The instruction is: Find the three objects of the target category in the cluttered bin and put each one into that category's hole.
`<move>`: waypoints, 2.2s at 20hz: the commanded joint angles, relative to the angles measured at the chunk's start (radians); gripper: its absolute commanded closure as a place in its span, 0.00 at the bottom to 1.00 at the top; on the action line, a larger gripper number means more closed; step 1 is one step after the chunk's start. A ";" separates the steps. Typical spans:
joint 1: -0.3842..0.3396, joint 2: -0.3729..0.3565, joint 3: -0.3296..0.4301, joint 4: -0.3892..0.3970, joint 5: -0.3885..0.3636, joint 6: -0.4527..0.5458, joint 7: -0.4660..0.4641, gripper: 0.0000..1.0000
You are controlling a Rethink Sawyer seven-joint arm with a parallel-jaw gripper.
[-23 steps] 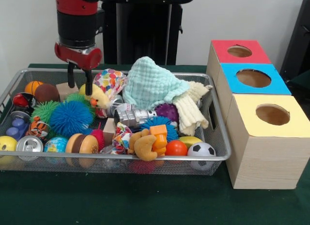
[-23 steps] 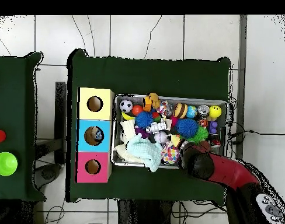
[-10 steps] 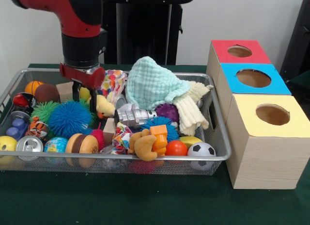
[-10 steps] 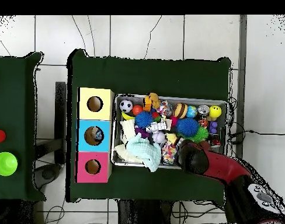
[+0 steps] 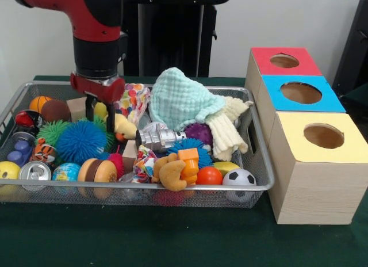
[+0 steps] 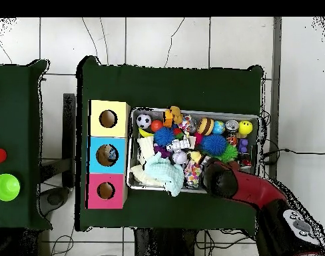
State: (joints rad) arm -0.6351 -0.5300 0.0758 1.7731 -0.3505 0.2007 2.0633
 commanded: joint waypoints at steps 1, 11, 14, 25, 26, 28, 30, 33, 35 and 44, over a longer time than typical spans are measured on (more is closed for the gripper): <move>0.072 -0.161 0.050 0.006 0.069 0.273 0.012 0.00; 0.116 -0.288 0.020 -0.042 0.085 0.533 -0.003 0.00; 0.159 -0.215 -0.020 -0.101 0.032 0.500 0.050 0.00; 0.225 0.050 -0.111 -0.268 -0.002 0.379 0.132 0.00; 0.226 0.070 -0.112 -0.289 0.008 0.398 0.128 0.00; 0.216 0.097 -0.098 -0.312 0.023 0.394 0.108 0.00; 0.185 0.133 -0.050 -0.341 0.045 0.366 0.067 0.00; 0.149 0.170 0.010 -0.371 0.068 0.330 0.030 0.00; 0.136 0.184 0.037 -0.382 0.081 0.318 0.023 0.00; 0.114 0.207 0.075 -0.365 0.090 0.258 0.037 0.00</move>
State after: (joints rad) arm -0.5006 -0.3767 0.0402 1.4584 -0.2960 0.5390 2.0633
